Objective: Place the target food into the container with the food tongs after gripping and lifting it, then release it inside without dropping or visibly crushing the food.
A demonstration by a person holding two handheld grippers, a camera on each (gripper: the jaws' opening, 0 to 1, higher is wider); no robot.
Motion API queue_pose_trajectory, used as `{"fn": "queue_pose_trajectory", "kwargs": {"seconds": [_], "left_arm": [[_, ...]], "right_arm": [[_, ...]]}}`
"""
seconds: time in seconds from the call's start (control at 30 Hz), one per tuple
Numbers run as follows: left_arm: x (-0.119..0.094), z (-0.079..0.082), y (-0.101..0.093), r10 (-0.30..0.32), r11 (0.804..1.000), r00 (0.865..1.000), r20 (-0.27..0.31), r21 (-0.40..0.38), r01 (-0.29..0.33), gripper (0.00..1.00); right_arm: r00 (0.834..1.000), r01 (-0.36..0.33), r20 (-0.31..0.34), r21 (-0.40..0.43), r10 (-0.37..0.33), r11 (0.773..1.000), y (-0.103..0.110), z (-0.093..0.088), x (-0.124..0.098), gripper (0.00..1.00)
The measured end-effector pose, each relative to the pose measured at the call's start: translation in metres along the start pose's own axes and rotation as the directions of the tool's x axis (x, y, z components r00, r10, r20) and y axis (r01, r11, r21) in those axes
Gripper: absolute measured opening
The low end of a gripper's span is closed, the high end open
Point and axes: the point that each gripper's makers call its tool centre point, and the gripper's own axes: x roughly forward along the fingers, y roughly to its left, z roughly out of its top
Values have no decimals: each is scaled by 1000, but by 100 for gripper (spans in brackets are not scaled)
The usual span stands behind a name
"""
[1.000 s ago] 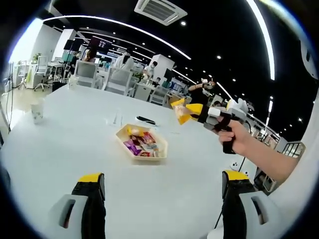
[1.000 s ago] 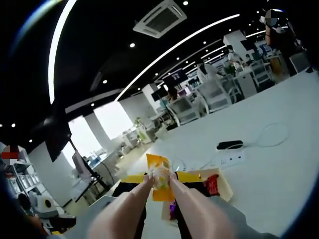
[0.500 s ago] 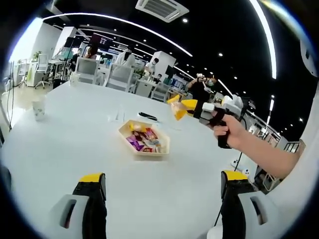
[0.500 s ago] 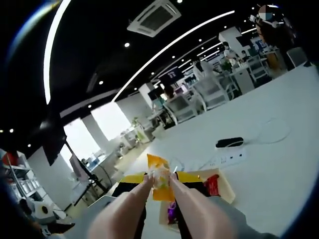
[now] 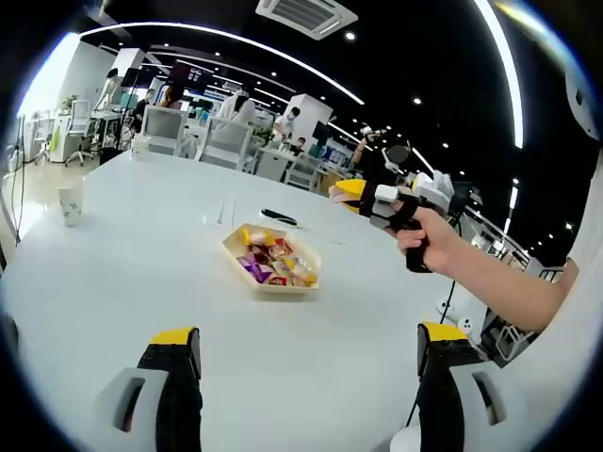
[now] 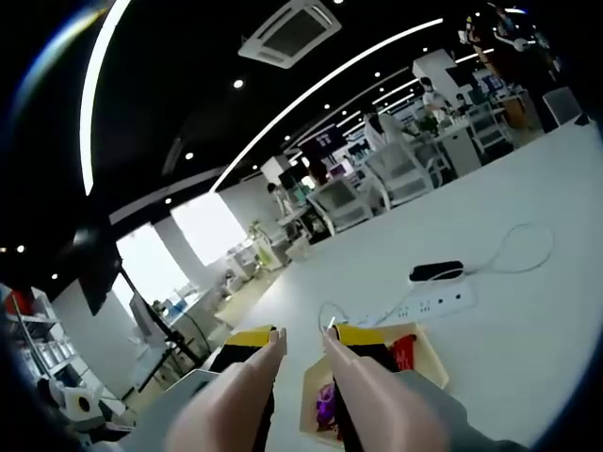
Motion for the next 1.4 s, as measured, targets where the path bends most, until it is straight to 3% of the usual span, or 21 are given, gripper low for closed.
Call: {"fn": "queue_pose_trajectory", "kwargs": {"seconds": [0.23, 0.53, 0.73, 0.83, 0.9, 1.0, 1.07, 1.27, 1.4], "left_arm": [[-6, 4, -2, 5, 1000, 1000, 2, -4, -5, 96], [-7, 13, 5, 16, 999, 1000, 23, -32, -15, 96], [8, 28, -6, -48, 997, 998, 49, -55, 51, 96], [14, 46, -15, -106, 984, 987, 117, -127, 121, 95], [16, 48, -15, -119, 979, 987, 111, -150, 135, 93], [21, 56, -18, -150, 975, 979, 139, -140, 170, 92], [23, 60, -23, -197, 959, 967, 158, -173, 224, 91], [21, 71, -29, -255, 951, 955, 154, -137, 276, 94], [13, 88, -35, -296, 932, 933, 204, -153, 329, 94]], "right_arm": [[1000, -10, -18, 10, 10, 1000, 6, -3, -3, 23], [996, -71, -53, 6, 71, 997, 28, -5, 0, 24], [987, -116, -106, 18, 117, 993, 36, -10, -3, 25], [984, -127, -125, 19, 128, 992, 39, -11, -9, 25], [979, -147, -141, 31, 150, 989, 41, -14, -10, 25], [970, -183, -157, 24, 185, 983, 53, -19, -17, 26], [968, -200, -145, 34, 203, 979, 63, -22, -24, 26], [963, -226, -135, 68, 234, 972, 76, -28, -39, 27], [956, -248, -146, 59, 254, 967, 88, -29, -45, 27]]}}
